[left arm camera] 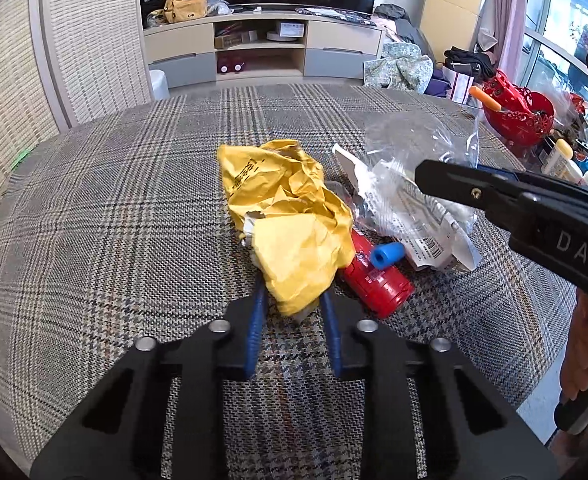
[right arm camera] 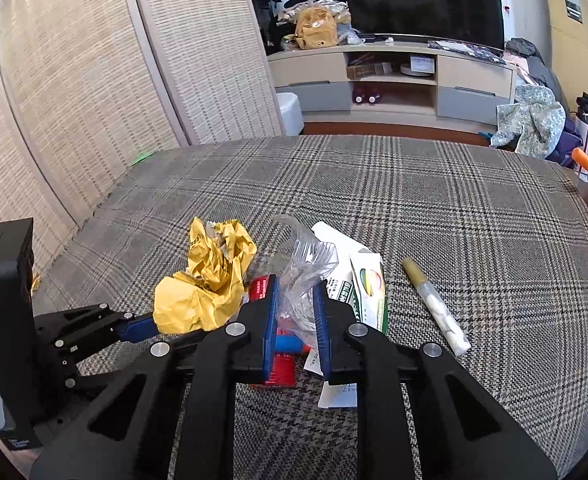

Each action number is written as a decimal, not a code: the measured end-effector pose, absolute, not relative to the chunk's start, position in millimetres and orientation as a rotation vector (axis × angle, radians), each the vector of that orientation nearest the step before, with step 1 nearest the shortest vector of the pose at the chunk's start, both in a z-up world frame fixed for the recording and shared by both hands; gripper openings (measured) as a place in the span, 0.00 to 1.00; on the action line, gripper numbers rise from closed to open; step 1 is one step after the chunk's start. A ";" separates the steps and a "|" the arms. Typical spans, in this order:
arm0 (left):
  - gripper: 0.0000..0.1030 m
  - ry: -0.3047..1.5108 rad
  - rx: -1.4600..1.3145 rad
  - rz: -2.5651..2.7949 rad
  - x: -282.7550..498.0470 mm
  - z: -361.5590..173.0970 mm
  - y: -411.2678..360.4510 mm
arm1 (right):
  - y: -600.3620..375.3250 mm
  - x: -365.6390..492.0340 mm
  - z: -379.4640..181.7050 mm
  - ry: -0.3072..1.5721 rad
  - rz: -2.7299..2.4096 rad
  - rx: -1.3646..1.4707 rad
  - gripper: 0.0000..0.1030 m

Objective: Collect trash
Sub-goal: 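Grasp the yellow crumpled paper with the left tool while the right tool grasps a clear bag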

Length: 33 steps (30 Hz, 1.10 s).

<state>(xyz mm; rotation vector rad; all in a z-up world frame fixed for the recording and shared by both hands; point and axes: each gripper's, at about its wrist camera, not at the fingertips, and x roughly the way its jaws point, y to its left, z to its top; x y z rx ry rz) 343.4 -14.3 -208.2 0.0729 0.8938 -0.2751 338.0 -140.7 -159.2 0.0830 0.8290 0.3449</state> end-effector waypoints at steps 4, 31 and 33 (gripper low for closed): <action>0.00 0.883 0.069 -0.300 340.1 -203.3 -16.5 | -143.5 327.9 -151.9 0.816 0.335 0.060 0.16; 0.72 0.798 0.116 -0.231 387.2 -196.9 -31.4 | -199.1 322.0 -128.5 0.699 0.201 0.100 0.16; 0.72 0.814 0.109 -0.223 395.7 -202.3 -32.6 | -199.0 321.8 -132.0 0.705 0.199 0.097 0.16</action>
